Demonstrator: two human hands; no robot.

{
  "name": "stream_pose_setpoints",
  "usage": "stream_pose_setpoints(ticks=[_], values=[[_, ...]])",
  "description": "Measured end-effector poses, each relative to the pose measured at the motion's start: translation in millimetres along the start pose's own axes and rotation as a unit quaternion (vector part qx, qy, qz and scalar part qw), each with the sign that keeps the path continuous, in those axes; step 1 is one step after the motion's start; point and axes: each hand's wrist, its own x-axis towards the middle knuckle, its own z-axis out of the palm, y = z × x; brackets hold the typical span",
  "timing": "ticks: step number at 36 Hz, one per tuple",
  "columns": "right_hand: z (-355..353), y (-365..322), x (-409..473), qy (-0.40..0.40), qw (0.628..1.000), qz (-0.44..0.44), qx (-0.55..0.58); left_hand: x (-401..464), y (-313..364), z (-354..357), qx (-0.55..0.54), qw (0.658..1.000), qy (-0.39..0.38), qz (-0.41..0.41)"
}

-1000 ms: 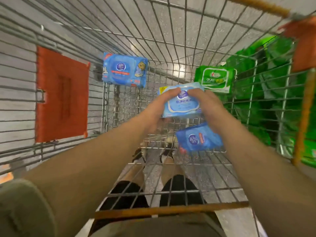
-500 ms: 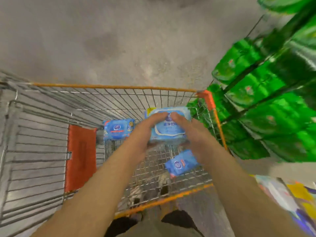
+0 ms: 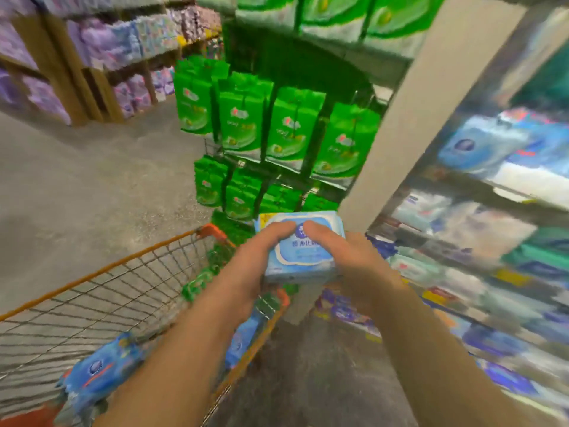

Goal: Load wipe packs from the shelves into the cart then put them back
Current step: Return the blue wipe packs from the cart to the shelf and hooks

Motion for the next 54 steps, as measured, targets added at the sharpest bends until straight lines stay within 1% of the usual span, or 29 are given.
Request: stream_pose_setpoints(ticks=[1,3,4,8,9,10,11,12,15,19,20,22,25,28,30,32,37,39,42,45,51,54], values=[[-16,-2,-7,0.021,1.0,-0.001,0.01,3,4,17,0.01,1.0,-0.018,-0.001],[-47,-4,-21,0.059,0.998,0.0,0.037,3,6,49,0.036,0.996,-0.084,0.007],[-62,-5,-28,0.076,0.996,-0.001,0.049,1,8,69,0.049,0.994,-0.096,0.0],[-129,0,-55,0.129,0.988,-0.019,0.086,7,-4,142,0.083,0.99,-0.112,-0.012],[-146,4,-61,0.14,0.985,-0.025,0.097,8,-5,161,0.101,0.986,-0.133,-0.009],[-164,7,-67,0.15,0.982,-0.031,0.107,4,-5,180,0.114,0.985,-0.131,-0.005],[-182,10,-73,0.155,0.981,-0.041,0.112,4,-9,199,0.127,0.98,-0.15,-0.007],[-199,13,-78,0.161,0.979,-0.047,0.117,-1,-11,221,0.124,0.98,-0.155,-0.015],[-250,22,-92,0.186,0.973,-0.055,0.128,5,-26,272,0.168,0.971,-0.167,0.004],[-309,31,-106,0.209,0.966,-0.054,0.14,17,-27,347,0.222,0.956,-0.194,0.014],[-322,32,-110,0.211,0.965,-0.052,0.144,28,-35,357,0.238,0.954,-0.183,0.017],[-346,33,-115,0.214,0.964,-0.057,0.144,57,-53,370,0.2,0.962,-0.185,-0.007],[-375,35,-121,0.213,0.964,-0.073,0.142,55,-61,383,0.203,0.96,-0.191,0.009],[-394,38,-119,0.226,0.961,-0.086,0.137,37,-55,403,0.269,0.943,-0.191,0.042],[-407,38,-116,0.241,0.958,-0.095,0.126,35,-52,414,0.291,0.936,-0.187,0.067],[-421,37,-112,0.247,0.956,-0.111,0.114,40,-49,425,0.297,0.934,-0.181,0.084],[-450,33,-96,0.232,0.953,-0.153,0.121,58,-37,449,0.298,0.921,-0.212,0.133],[-460,29,-85,0.24,0.949,-0.168,0.112,66,-29,458,0.299,0.913,-0.221,0.168],[-475,20,-67,0.248,0.944,-0.189,0.111,86,-18,471,0.3,0.905,-0.228,0.197],[-489,7,-52,0.233,0.942,-0.214,0.115,110,-7,484,0.303,0.895,-0.24,0.224],[-519,-18,-18,0.244,0.942,-0.214,0.079,158,20,509,0.304,0.886,-0.252,0.242],[-532,-29,-6,0.255,0.943,-0.21,0.042,184,30,522,0.33,0.873,-0.244,0.265]])
